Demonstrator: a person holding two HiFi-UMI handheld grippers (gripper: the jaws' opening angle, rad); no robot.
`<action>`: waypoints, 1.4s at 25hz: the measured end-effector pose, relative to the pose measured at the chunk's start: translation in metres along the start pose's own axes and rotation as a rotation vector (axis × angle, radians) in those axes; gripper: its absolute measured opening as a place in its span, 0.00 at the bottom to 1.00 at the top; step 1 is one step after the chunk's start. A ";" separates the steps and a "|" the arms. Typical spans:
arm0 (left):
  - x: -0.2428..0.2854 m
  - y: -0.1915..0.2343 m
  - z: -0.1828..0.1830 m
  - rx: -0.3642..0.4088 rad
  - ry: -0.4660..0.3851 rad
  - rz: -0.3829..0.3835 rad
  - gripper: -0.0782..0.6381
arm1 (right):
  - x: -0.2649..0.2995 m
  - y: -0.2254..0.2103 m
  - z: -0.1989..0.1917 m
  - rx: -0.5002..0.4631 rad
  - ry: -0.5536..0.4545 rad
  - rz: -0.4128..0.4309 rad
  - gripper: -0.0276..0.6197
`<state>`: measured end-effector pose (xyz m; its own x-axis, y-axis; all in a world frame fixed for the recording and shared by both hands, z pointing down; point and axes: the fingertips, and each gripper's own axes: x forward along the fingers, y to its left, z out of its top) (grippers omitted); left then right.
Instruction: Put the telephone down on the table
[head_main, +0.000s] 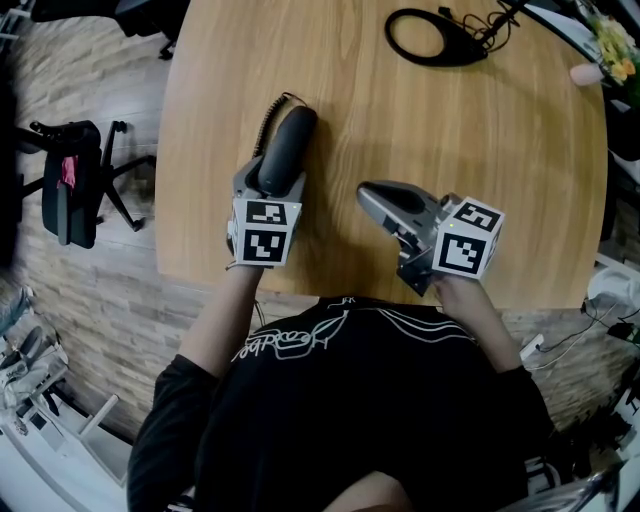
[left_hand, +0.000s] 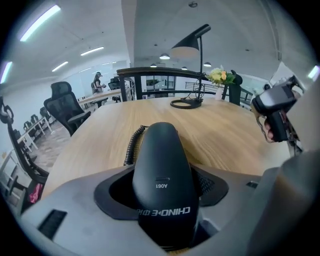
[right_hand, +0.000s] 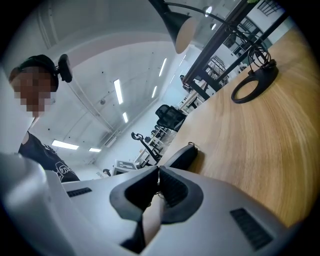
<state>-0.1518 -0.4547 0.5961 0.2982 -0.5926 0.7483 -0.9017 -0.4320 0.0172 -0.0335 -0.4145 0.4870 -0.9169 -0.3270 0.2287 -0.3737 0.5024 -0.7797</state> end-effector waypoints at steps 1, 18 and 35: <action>0.002 -0.001 -0.003 0.018 0.009 0.013 0.51 | -0.001 0.000 0.000 0.001 -0.001 -0.001 0.10; -0.011 -0.011 0.006 0.034 -0.051 -0.044 0.58 | -0.018 0.013 -0.006 0.005 -0.051 -0.004 0.11; -0.190 -0.057 0.022 -0.180 -0.347 -0.333 0.58 | -0.049 0.120 -0.030 -0.153 -0.134 0.022 0.11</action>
<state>-0.1501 -0.3321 0.4379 0.6370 -0.6467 0.4195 -0.7708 -0.5295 0.3542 -0.0374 -0.3144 0.3999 -0.9022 -0.4127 0.1252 -0.3798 0.6229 -0.6839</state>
